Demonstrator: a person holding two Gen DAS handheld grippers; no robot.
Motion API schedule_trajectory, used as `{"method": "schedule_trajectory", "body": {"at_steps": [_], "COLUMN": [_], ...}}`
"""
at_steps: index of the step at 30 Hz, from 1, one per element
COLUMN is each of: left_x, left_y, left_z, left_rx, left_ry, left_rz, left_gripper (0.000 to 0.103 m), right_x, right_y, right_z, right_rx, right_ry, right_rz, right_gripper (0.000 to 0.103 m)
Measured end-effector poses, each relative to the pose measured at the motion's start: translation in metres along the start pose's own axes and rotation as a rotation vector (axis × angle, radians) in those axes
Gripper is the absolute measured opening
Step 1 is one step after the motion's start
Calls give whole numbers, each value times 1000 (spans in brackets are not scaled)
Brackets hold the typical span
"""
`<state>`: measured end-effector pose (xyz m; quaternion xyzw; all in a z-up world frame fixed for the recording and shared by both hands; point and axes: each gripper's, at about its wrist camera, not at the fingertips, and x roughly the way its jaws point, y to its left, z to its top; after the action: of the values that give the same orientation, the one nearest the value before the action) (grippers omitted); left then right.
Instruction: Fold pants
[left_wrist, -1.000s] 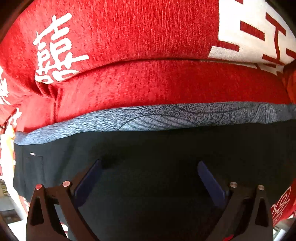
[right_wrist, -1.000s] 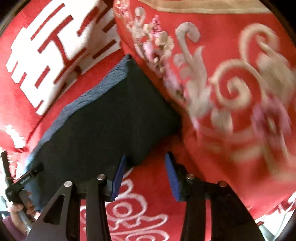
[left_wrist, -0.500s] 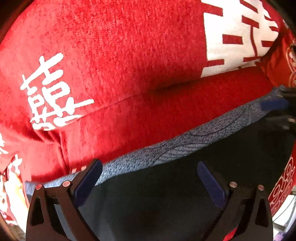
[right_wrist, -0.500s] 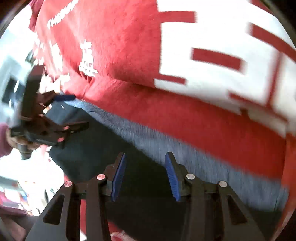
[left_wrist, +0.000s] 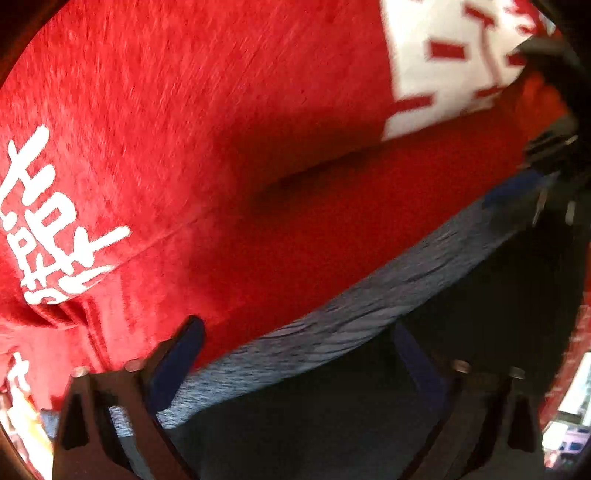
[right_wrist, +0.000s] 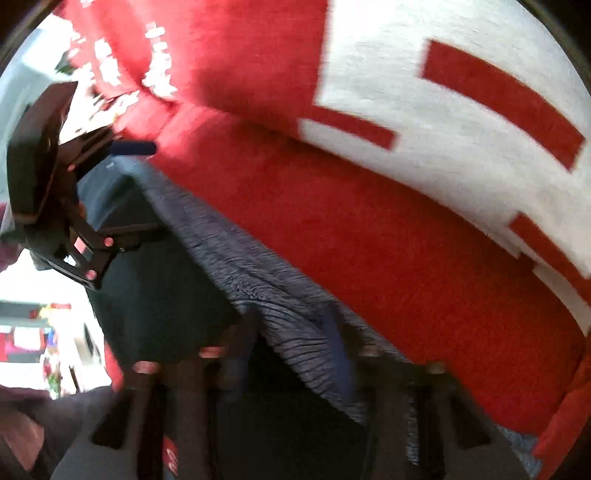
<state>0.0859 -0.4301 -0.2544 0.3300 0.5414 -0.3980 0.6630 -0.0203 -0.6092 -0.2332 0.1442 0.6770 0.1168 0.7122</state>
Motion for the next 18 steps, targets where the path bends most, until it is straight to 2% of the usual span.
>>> {"method": "schedule_trajectory", "body": {"at_steps": [1,2,5,7,10,12,15,16,18], "left_x": [0,-2,0,4,4,-5,-30,-37,-41], "left_y": [0,1,-3,-2,-2,-2,-2,-5,-13], "left_z": [1,2,6,11,15,14,9,7,7], "left_rx": [-16,-39,-39,-73,-114,-113,-125,-136,-125], "left_ry": [-3,-15,-45,-52,-46,-51,-80,-81,-74], "left_rz": [-9,4,70,85,100,129,84,49,21], "left_gripper": [92,92,92,93,93,92,92,92,92], "right_x": [-2,-5,-3,6,-1,-20,-56,-67,-78], "right_y": [-2,-3,2,0,-5,-13,-24,-30,-40], "right_z": [1,1,6,8,7,-7,-39,-54,-77], "right_rx": [24,31,-1,6,92,146,243,296,389], "right_ry": [-11,-19,-19,-9,-57,-102,-180,-202,-213], "right_rz": [-21,-26,-107,-169,-173,-156,-191,-197,-203], "right_gripper": [4,4,3,3,4,4,8,8,8]}}
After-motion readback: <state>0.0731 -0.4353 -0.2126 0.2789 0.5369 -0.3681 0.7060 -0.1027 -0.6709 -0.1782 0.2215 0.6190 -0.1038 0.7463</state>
